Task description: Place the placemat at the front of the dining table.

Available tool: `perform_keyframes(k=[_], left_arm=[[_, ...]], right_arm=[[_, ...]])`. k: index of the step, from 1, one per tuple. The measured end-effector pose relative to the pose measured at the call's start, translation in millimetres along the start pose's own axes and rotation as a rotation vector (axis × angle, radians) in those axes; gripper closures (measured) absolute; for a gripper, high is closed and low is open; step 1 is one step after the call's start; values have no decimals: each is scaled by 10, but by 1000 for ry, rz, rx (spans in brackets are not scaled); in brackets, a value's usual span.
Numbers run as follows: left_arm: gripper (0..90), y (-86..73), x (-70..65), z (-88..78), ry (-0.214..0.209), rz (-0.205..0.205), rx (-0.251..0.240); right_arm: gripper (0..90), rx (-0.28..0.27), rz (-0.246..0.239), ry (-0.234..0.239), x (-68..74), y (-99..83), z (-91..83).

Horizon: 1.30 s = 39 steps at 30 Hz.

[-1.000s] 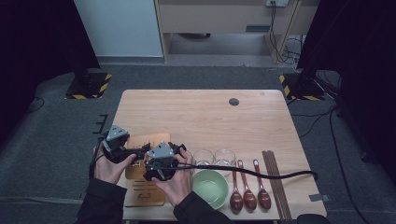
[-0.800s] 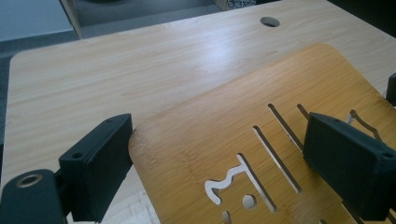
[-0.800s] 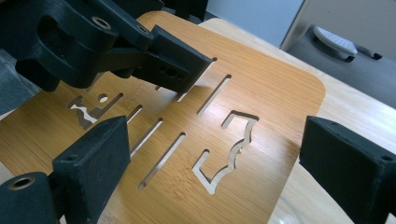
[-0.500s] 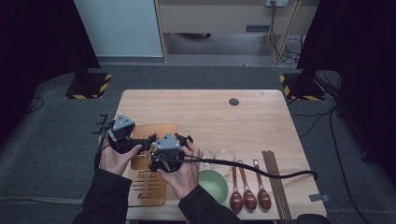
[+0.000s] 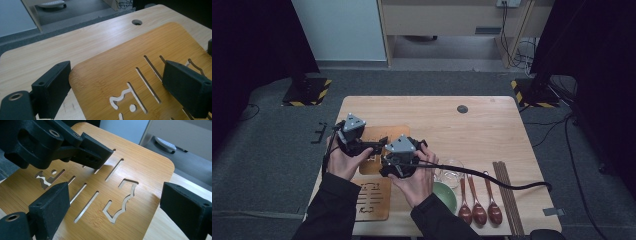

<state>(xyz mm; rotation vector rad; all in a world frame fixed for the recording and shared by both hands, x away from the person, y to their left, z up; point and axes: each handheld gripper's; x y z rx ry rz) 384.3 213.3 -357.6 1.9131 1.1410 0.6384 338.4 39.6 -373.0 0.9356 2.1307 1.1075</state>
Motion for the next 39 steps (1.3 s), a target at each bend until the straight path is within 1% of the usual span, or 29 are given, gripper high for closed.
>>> perform_keyframes(k=[3,7,9,10,13,14,19,22,24,25,26,27,30,31,35,36,37,39], left_arm=[[90,81,-25,19,-3,6,-13],[90,180,-55,53,-7,14,-18],[90,201,-67,67,-8,11,-20],[90,241,-89,97,-19,17,-18],[90,286,-130,147,-19,18,-22],[90,299,-143,168,-24,17,-25],[90,375,-221,268,-25,23,-21],[90,424,-274,334,-35,28,-20],[90,454,-304,381,-42,27,-18],[90,454,-304,381,-42,27,-18],[90,484,-333,426,-41,29,-17],[90,498,-350,448,-43,28,-20],[90,544,-401,509,-47,32,-23],[90,557,-418,530,-56,33,-23],[90,584,-460,585,-57,34,-27],[90,603,-483,627,-61,34,-26],[90,603,-483,627,-61,34,-26],[90,640,-520,685,-55,41,-25]], right_arm=[[94,-2,0,-10,-72,42,-32],[95,-33,40,11,-193,55,-54],[95,-37,37,7,-215,58,-62],[94,-38,35,0,-263,64,-77],[95,-31,32,-5,-331,70,-90],[95,-28,37,-4,-359,69,-94],[95,-37,49,-3,-500,33,-110],[95,-38,58,-6,-582,4,-122],[95,-41,55,-13,-636,-10,-128],[95,-41,55,-13,-636,-10,-128],[95,-35,55,-20,-687,-19,-137],[95,-35,52,-23,-716,-25,-140],[95,-39,61,-23,-804,-47,-150],[95,-40,62,-25,-831,-54,-154],[95,-36,71,-25,-934,-78,-167],[95,-35,72,-24,-957,-84,-165],[95,-35,74,-25,-979,-90,-162],[95,-33,76,-24,-1026,-103,-151]])
Point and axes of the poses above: each handheld gripper's, and its own axes: z roughly forward along the jaws, y roughly out of its top, x roughly to its left, and after that the axes turned 2 degrees about y, right-handed
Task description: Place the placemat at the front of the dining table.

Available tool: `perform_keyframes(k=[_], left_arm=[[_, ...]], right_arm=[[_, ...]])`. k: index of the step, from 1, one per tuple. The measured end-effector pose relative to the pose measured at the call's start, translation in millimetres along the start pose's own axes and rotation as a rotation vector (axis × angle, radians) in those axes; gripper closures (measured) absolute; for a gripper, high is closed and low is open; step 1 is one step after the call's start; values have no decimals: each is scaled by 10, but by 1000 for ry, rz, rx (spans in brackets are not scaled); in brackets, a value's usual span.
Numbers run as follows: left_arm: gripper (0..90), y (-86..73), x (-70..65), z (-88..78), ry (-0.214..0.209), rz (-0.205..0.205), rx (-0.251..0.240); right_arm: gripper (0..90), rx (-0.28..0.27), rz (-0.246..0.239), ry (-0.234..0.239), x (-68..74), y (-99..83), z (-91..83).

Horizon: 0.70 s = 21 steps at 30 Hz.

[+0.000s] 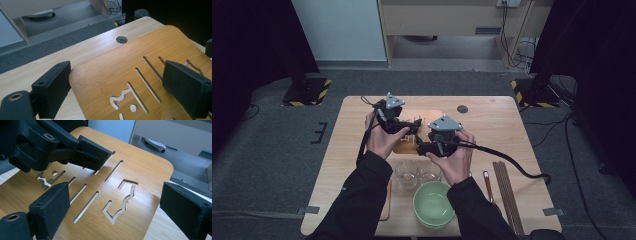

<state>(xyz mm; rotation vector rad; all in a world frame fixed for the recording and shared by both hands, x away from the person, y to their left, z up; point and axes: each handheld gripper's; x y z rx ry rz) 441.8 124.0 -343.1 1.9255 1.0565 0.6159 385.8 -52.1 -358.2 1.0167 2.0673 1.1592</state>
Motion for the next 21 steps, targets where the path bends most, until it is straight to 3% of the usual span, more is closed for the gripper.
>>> perform_keyframes(k=[8,21], left_arm=[[90,106,-61,122,2,8,-13],[90,332,-51,313,15,2,-34]], right_arm=[[95,-2,10,-3,-181,5,12],[95,-13,-30,-15,-444,132,90]])
Point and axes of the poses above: each handheld gripper's, and its own axes: z roughly forward along the jaws, y roughly out of its top, x roughly to its left, and after that the axes turned 2 degrees about y, right-handed
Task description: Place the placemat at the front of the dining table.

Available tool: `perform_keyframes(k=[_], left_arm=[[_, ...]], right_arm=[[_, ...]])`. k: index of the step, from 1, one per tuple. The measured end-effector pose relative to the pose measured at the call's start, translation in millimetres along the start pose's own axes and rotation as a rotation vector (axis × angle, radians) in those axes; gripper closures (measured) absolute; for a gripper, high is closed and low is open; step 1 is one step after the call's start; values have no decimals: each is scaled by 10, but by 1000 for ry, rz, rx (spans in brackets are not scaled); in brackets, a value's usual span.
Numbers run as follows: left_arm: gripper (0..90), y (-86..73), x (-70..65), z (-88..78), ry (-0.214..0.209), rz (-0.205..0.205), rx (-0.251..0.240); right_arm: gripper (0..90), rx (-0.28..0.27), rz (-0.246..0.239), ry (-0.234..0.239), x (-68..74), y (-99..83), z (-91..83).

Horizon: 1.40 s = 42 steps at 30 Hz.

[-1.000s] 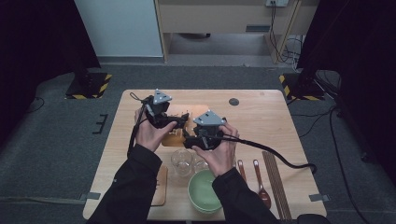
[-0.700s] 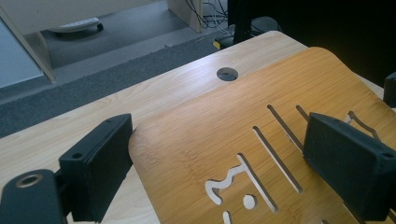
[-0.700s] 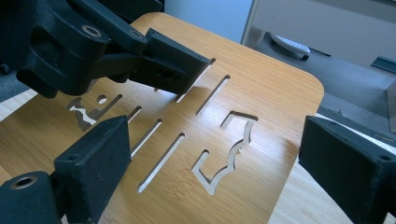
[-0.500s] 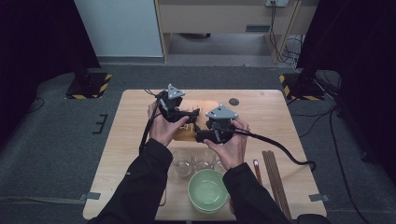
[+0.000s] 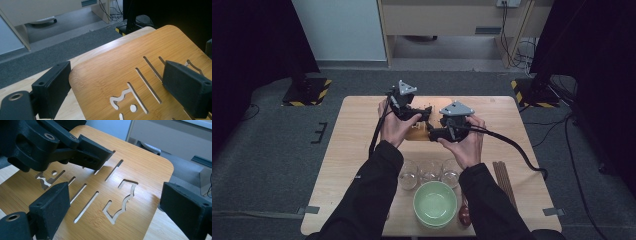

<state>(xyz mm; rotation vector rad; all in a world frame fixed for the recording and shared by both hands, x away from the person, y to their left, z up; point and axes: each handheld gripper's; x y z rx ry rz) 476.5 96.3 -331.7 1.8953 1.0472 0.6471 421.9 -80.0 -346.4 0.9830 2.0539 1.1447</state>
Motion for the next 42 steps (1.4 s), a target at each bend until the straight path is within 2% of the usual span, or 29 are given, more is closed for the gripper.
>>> perform_keyframes(k=[5,9,14,19,29,30,31,35,38,42], left_arm=[[90,23,20,95,8,6,12],[90,22,51,221,9,-8,23],[91,9,111,336,8,-19,37],[99,-10,180,448,8,-41,37],[100,-61,194,595,10,-48,52],[100,-77,205,634,4,-59,58],[100,-85,214,653,7,-57,63],[102,-132,227,742,8,-51,87],[102,-185,201,830,6,-49,111],[102,-259,175,927,3,-50,136]], right_arm=[[95,-5,36,29,-105,-6,75],[95,23,-2,8,-158,-15,205],[95,46,-20,0,-194,-13,323],[95,62,-24,-12,-205,-11,426],[107,111,-21,-38,-237,-41,550],[108,116,-21,-37,-251,-54,581],[109,114,-16,-32,-263,-66,596],[110,75,61,21,-341,-185,670],[110,76,58,22,-360,-283,715],[110,111,70,26,-393,-407,791]])
Point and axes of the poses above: each handheld gripper's, and its own axes: z roughly forward along the jaws, y roughly out of its top, x roughly to its left, and after that the axes turned 2 degrees about y, right-handed
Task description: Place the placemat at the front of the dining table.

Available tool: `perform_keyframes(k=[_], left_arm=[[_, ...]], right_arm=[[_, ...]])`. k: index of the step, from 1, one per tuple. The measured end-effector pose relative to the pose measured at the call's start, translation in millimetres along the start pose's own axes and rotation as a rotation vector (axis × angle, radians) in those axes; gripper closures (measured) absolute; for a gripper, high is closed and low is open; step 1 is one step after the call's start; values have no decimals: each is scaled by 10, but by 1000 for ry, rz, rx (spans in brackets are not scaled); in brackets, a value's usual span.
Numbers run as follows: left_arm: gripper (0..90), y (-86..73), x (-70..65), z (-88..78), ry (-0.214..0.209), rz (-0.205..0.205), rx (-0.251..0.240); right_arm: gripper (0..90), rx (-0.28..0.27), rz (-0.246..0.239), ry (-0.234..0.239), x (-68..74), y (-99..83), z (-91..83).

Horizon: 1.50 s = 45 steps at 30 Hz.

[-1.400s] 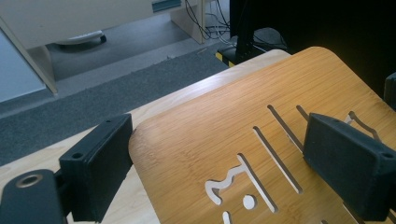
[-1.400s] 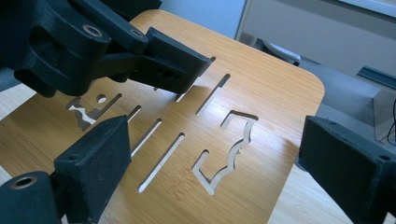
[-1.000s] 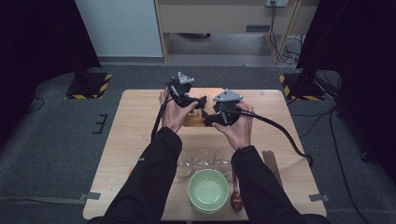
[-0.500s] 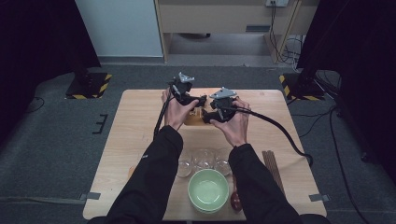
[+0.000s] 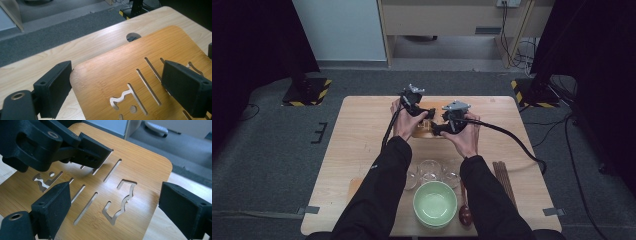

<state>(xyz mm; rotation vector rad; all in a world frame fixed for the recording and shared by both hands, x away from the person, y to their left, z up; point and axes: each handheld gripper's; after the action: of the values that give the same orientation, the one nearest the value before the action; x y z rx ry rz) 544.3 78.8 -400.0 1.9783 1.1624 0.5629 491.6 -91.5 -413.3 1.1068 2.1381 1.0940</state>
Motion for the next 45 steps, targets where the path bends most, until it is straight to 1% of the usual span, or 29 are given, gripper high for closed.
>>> perform_keyframes(k=[1,2,3,4,5,8,11,14,15,16,18,20,21,22,23,24,25,26,30,33,35,37,43,45], left_arm=[[102,-48,0,71,-5,-6,12],[101,-48,0,71,-5,-6,12],[101,-74,4,107,-8,-10,21],[102,-128,8,182,-3,-12,45],[102,-155,7,216,1,-10,56],[102,-223,25,299,3,-14,84],[102,-268,46,363,-1,-20,105],[102,-289,43,395,-1,-23,117],[102,-305,24,422,4,-17,128],[101,-305,24,422,4,-17,128],[102,-319,3,447,6,-15,136],[102,-331,-4,473,6,-17,143],[102,-344,1,499,5,-18,153],[102,-344,1,499,5,-18,153],[102,-353,3,512,6,-20,157],[102,-371,-3,536,11,-13,169],[101,-371,-3,536,11,-13,169],[101,-385,-6,559,20,-7,183],[101,-408,-5,594,22,-11,200],[102,-447,-1,643,14,-27,218],[101,-460,-7,660,14,-28,223],[101,-484,-23,694,15,-24,235],[101,-521,-52,763,27,-20,271],[101,-536,-49,776,22,-30,278]], right_arm=[[110,5,5,2,-10,-27,24],[110,5,5,2,-10,-27,24],[110,13,9,4,-17,-54,49],[110,28,10,8,-24,-113,113],[110,41,11,8,-19,-143,152],[110,69,14,13,-8,-220,253],[111,79,25,22,-7,-276,324],[111,93,30,26,-14,-318,362],[111,99,35,28,-17,-330,373],[111,107,38,29,-23,-341,383],[111,126,34,23,-21,-357,396],[111,131,29,22,-24,-365,404],[111,134,38,27,-36,-386,421],[111,132,46,36,-47,-400,434],[111,132,46,36,-47,-400,434],[111,135,57,47,-59,-428,460],[111,135,57,47,-59,-428,460],[111,145,60,49,-50,-457,492],[111,159,53,48,-40,-493,539],[111,179,47,46,-36,-509,561],[111,185,44,47,-38,-516,571],[111,216,47,44,-35,-534,601],[112,263,43,35,-20,-577,669],[112,273,41,34,-20,-585,682]])
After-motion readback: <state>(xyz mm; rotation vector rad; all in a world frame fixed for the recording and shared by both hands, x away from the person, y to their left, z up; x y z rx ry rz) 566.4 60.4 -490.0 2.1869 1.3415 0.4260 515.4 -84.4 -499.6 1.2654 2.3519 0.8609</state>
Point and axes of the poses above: each handheld gripper's, and its own axes: z roughly forward along the jaws, y roughly out of its top, x roughly to its left, and after that the axes turned 2 degrees about y, right-handed
